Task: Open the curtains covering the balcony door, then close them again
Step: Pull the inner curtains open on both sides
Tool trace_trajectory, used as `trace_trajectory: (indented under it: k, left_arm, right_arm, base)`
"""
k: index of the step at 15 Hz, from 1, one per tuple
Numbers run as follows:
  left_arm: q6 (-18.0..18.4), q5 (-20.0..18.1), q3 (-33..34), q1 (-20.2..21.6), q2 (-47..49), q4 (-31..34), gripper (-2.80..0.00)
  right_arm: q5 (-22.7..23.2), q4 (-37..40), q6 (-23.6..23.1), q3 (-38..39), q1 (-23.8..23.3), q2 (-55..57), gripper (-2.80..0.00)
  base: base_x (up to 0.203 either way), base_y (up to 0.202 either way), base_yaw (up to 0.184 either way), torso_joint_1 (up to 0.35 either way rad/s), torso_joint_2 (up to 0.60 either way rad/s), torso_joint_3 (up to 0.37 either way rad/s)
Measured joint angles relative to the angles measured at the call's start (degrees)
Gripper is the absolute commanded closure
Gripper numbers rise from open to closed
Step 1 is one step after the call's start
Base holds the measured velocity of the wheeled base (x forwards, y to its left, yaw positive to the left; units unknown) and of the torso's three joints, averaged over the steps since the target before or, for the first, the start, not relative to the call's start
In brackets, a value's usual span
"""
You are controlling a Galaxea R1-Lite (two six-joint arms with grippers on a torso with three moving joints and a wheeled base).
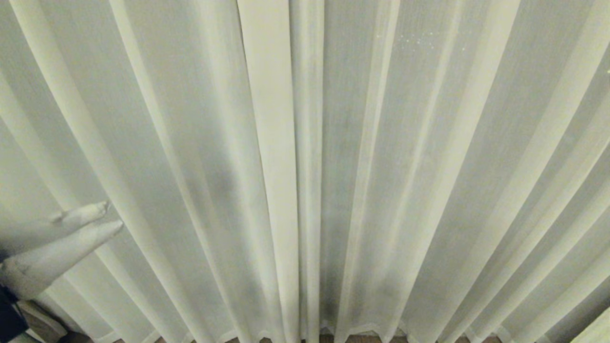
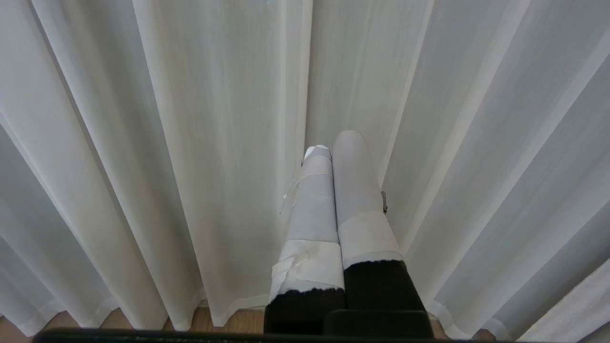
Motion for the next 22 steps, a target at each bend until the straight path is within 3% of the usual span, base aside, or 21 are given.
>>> trace_trajectory:
  k: [6, 10, 16, 22]
  left_arm:
    - [-1.0, 0.2, -5.2, -3.5, 9.4, -0.5, -2.8]
    - [-0.2, 1.7, -9.5, -5.5, 20.5, -6.5, -2.8]
    - [4.9, 15.7, -14.6, -6.7, 39.0, -26.3, -2.8]
    - [7.3, 21.6, -25.3, -7.8, 49.9, -27.5, -2.8]
  right_arm:
    - [0.0, 0.0, 0.0, 0.0, 0.0, 0.0, 0.0]
    - [0.0, 0.0, 0.0, 0.0, 0.0, 0.0, 0.0]
    - [0.0, 0.0, 0.0, 0.0, 0.0, 0.0, 0.0]
    - [0.0, 0.0, 0.0, 0.0, 0.0, 0.0, 0.0]
  base:
    - [0.0, 0.0, 0.0, 0.0, 0.0, 0.0]
    - [0.0, 0.0, 0.0, 0.0, 0.0, 0.0]
    - [0.0, 0.0, 0.0, 0.0, 0.0, 0.0]
    - [0.0, 0.0, 0.0, 0.0, 0.0, 0.0]
